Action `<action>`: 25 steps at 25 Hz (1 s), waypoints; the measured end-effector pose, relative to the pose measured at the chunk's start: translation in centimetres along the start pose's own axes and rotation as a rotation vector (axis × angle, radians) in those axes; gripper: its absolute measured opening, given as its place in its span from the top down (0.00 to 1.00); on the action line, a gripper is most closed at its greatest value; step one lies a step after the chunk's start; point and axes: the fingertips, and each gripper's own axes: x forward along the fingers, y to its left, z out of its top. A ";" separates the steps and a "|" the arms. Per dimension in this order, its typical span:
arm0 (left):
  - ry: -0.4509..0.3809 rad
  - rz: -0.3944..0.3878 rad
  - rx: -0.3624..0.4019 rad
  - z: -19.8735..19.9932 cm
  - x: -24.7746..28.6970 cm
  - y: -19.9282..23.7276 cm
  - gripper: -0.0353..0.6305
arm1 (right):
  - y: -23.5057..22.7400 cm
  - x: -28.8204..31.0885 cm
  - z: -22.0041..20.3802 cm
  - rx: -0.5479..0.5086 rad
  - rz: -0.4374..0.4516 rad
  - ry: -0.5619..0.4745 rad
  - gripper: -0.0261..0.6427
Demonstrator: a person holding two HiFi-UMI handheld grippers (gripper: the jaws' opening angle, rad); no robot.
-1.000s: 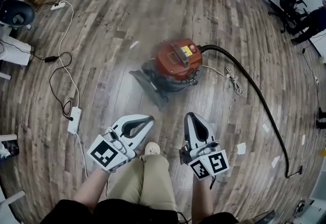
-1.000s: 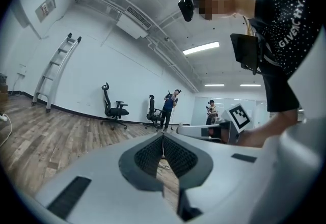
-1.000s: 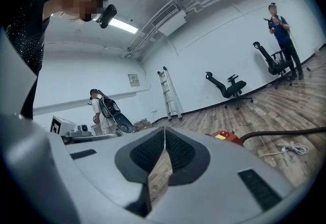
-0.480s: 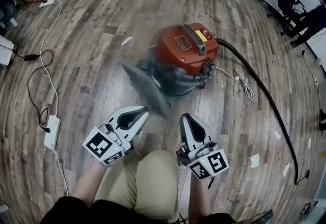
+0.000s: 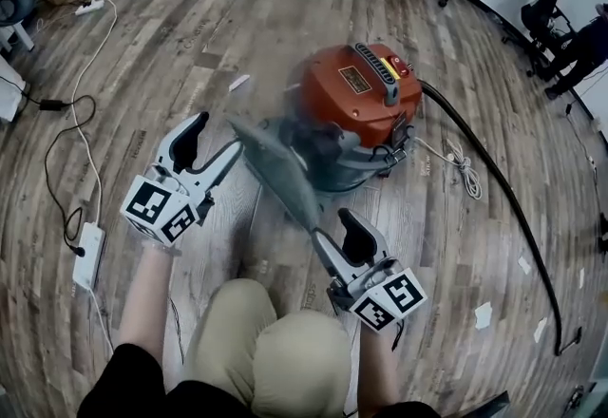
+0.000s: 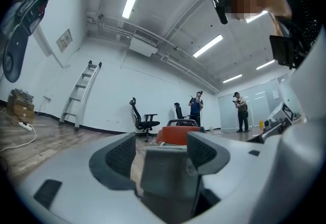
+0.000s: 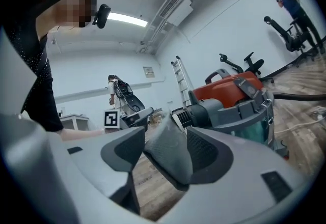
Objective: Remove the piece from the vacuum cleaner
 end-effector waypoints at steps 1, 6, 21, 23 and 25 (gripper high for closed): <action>0.003 0.007 0.000 0.2 0.5 1.1 0.50 | 0.3 0.2 0.0 -0.011 0.014 0.004 0.59; 0.088 -0.092 0.023 -0.4 3.1 1.5 0.50 | 1.6 0.0 -0.5 -0.070 0.090 0.042 0.59; 0.274 -0.294 0.181 -3.0 1.8 1.1 0.50 | 1.6 1.0 -1.6 -0.085 0.115 0.051 0.60; 0.296 -0.343 0.195 -3.4 2.7 0.3 0.50 | 1.7 1.2 -1.4 -0.098 0.122 0.057 0.60; 0.326 -0.362 0.238 -3.6 3.4 -0.4 0.50 | 1.5 1.3 -1.3 -0.108 0.112 0.064 0.60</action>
